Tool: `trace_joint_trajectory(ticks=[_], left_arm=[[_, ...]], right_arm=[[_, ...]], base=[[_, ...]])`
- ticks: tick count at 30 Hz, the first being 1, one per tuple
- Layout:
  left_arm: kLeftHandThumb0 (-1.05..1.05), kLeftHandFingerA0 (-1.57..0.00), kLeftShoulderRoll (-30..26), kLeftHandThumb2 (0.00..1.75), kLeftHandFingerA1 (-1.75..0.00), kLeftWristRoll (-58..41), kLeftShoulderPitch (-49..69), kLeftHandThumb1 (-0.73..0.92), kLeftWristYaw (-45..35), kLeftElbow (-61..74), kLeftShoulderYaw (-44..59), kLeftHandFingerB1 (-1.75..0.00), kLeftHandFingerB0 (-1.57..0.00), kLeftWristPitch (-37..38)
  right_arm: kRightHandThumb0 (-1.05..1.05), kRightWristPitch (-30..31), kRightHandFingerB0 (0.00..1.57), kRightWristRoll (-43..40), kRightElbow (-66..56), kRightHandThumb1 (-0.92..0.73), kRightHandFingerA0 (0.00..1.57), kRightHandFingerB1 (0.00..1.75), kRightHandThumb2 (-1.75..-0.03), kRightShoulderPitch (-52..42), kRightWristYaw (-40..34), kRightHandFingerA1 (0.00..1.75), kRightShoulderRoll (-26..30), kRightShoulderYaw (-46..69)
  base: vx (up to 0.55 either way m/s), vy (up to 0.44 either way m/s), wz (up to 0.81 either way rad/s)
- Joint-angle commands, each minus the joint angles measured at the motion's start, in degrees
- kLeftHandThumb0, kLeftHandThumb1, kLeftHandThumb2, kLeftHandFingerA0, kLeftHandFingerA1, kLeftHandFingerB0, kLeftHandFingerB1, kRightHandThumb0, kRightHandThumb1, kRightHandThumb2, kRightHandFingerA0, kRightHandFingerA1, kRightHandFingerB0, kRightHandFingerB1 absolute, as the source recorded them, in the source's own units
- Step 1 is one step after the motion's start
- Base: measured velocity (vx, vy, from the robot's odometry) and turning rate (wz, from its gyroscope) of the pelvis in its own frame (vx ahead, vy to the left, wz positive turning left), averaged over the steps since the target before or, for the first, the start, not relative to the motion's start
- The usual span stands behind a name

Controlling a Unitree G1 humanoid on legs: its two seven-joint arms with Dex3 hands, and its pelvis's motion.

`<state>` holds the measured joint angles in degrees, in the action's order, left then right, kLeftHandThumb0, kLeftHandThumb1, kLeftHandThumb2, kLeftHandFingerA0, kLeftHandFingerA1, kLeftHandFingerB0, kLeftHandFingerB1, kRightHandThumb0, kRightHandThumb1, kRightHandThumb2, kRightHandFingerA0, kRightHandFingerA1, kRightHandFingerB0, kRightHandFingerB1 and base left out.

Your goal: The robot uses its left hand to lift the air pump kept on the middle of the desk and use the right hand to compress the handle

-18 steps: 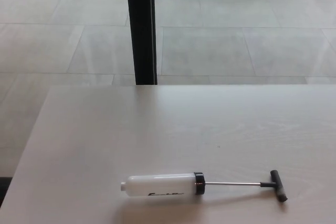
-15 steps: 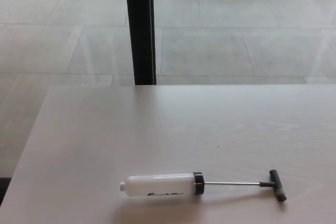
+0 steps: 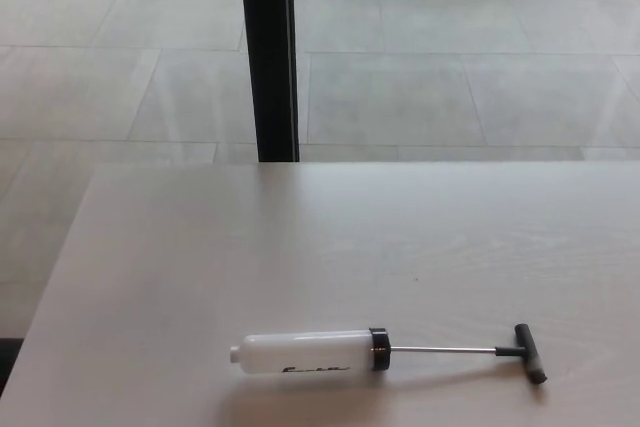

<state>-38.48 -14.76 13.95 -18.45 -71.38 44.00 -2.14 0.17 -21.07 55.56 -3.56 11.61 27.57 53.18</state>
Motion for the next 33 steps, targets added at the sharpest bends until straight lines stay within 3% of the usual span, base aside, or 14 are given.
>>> trace_joint_trajectory(ticks=[1, 3, 5, 6, 10, 11, 13, 15, 17, 22, 23, 30, 31, 33], left_arm=[[-0.56, -0.36, -2.7, 0.61, -0.47, -8.9, -6.6, 0.73, 4.8, 2.3, 7.2, -0.39, -0.32, -0.9], [-0.56, -0.36, -3.0, 0.63, -0.54, -7.4, -9.3, 0.77, 5.6, 5.7, 6.2, -0.37, -0.27, -0.2], [-0.56, -0.36, -2.6, 0.63, -0.54, -6.3, -10.4, 0.77, 5.6, 7.0, 5.1, -0.37, -0.27, 0.2], [-0.51, -0.43, -2.4, 0.60, -0.53, -6.9, -15.2, 0.69, 7.1, 8.7, 5.2, -0.42, -0.41, 2.4], [-0.55, -0.40, 0.5, 0.62, -0.49, -3.8, -19.4, 0.74, 8.6, 28.7, -0.6, -0.39, -0.34, 2.2], [-0.57, -0.39, 1.2, 0.62, -0.50, -3.8, -19.6, 0.74, 8.3, 32.8, -1.3, -0.39, -0.34, 2.1], [-0.53, -0.39, 1.9, 0.98, -0.60, -2.6, -21.3, 0.58, 8.1, 40.0, -4.0, -0.52, -0.31, 2.2], [-0.50, -0.46, 2.7, 0.62, -0.48, -1.4, -22.9, 0.72, 9.0, 44.7, -6.1, -0.40, -0.45, 1.5], [-0.53, -0.39, 4.6, 0.99, -0.63, 0.6, -26.2, 0.59, 9.4, 51.6, -10.6, -0.54, -0.30, 2.4], [-0.58, -0.33, 9.3, 0.98, -0.61, 1.9, -27.2, 0.61, 9.3, 62.2, -16.8, -0.52, -0.26, 1.7], [-0.62, -0.37, 10.5, 0.64, -0.53, 3.5, -27.2, 0.75, 9.2, 63.9, -19.3, -0.42, -0.34, 2.1], [-0.60, -0.31, 14.3, 0.91, -0.60, 17.3, -22.3, 0.54, 7.4, 74.9, -37.4, -0.52, -0.26, 2.0], [-0.65, -0.32, 14.5, 0.94, -0.61, 21.2, -22.0, 0.57, 8.1, 75.3, -40.2, -0.52, -0.26, 3.5], [-0.71, -0.34, 15.3, 0.64, -0.51, 26.0, -22.4, 0.76, 9.2, 75.1, -45.0, -0.39, -0.31, 4.0]], right_arm=[[-0.95, 5.2, 0.00, -6.6, -3.5, -0.86, 0.11, 0.78, -0.62, 5.8, -6.8, 1.16, 6.9, 4.3], [-0.95, 4.8, 0.04, -6.2, -6.2, -0.66, 0.23, 0.72, -1.02, 7.8, -7.0, 0.86, 7.8, 4.0], [-0.95, 5.6, 0.04, -6.0, -7.9, -0.66, 0.23, 0.72, -1.02, 9.2, -7.6, 0.86, 8.1, 3.5], [-0.94, 6.2, 0.01, -5.9, -16.5, -0.85, 0.16, 0.87, -0.62, 10.4, -9.3, 1.11, 6.3, 2.2], [-0.94, 5.7, 0.15, -4.4, -31.9, -0.81, 0.23, 0.65, -0.65, 14.0, -9.6, 0.79, 3.8, -3.4], [-0.91, 5.9, 0.16, -3.8, -33.4, -0.62, 0.24, 0.60, -1.02, 14.5, -9.6, 0.68, 3.9, -4.6], [-0.92, 5.5, 0.21, -2.6, -37.9, -0.79, 0.25, 0.55, -0.64, 15.6, -9.9, 0.71, 3.3, -7.2], [-0.90, 5.3, 0.25, -1.5, -40.2, -0.79, 0.27, 0.53, -0.64, 16.6, -10.4, 0.70, 3.3, -9.0], [-0.87, 5.6, 0.24, -1.0, -44.4, -0.82, 0.20, 0.45, -0.65, 17.3, -7.9, 0.64, 3.1, -12.8], [-0.74, 4.9, 0.22, 2.4, -49.1, -0.90, 0.23, 0.36, -0.67, 18.2, -6.2, 0.45, 2.6, -19.8], [-0.69, 4.5, 0.25, 2.1, -49.6, -0.91, 0.28, 0.37, -0.67, 18.2, -5.2, 0.44, 1.8, -20.9], [-0.72, 2.3, 0.29, 4.1, -53.0, -0.90, 0.32, 0.36, -0.67, 14.0, -1.5, 0.47, -3.4, -30.0], [-0.72, 1.8, 0.15, 3.9, -53.1, -0.70, 0.34, 0.46, -1.10, 13.6, -1.5, 0.61, -4.4, -30.7], [-0.77, 0.1, 0.28, 5.4, -52.0, -0.81, 0.34, 0.36, -0.69, 12.6, -2.0, 0.46, -6.0, -32.6]], base=[[0.00, 0.000, 0.00], [0.00, 0.000, 0.00], [0.00, 0.000, 0.00], [0.00, 0.000, 0.00], [0.00, 0.000, 0.00], [0.00, 0.000, 0.00], [0.00, 0.000, 0.00], [0.00, 0.000, 0.00], [0.00, 0.000, 0.00], [0.00, 0.000, 0.00], [0.00, 0.000, 0.00], [0.00, 0.000, 0.00], [0.00, 0.000, 0.00], [0.00, 0.000, 0.00]])
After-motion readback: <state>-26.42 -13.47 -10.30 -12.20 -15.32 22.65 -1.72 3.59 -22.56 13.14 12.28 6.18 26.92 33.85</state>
